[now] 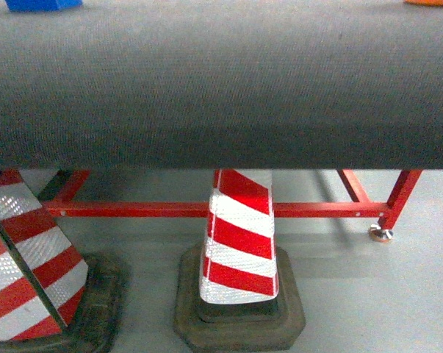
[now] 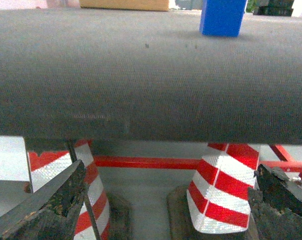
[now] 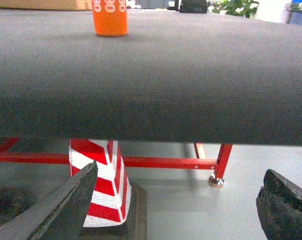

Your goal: Sort blue parts and orange caps into right shelf containers

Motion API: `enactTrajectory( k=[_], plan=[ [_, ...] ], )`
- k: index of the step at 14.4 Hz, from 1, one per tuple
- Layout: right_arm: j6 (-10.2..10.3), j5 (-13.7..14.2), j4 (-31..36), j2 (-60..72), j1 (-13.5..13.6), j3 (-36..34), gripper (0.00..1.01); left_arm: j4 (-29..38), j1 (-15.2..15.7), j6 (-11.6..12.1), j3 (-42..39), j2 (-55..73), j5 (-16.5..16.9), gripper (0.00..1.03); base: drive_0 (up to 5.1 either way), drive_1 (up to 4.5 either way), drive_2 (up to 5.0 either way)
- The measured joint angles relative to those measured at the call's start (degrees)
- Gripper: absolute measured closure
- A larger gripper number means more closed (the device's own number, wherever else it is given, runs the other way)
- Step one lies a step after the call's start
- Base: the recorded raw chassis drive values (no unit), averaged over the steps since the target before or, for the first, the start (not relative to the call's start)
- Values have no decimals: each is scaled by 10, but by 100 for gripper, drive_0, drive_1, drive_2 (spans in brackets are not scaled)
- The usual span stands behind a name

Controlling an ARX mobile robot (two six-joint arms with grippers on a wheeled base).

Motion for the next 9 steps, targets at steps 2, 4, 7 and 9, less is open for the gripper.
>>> enactTrajectory(
  k=[2, 4, 7, 9],
  plan=[
    [2, 0, 0, 0, 0, 0, 3, 0, 0, 0, 0, 0, 0, 5, 0, 0, 0],
    [2, 0, 0, 0, 0, 0, 3, 0, 0, 0, 0, 0, 0, 5, 0, 0, 0],
    [2, 0, 0, 0, 0, 0, 3, 0, 0, 0, 0, 0, 0, 5, 0, 0, 0],
    [2, 0, 0, 0, 0, 0, 3, 0, 0, 0, 0, 0, 0, 5, 0, 0, 0]
  ],
)
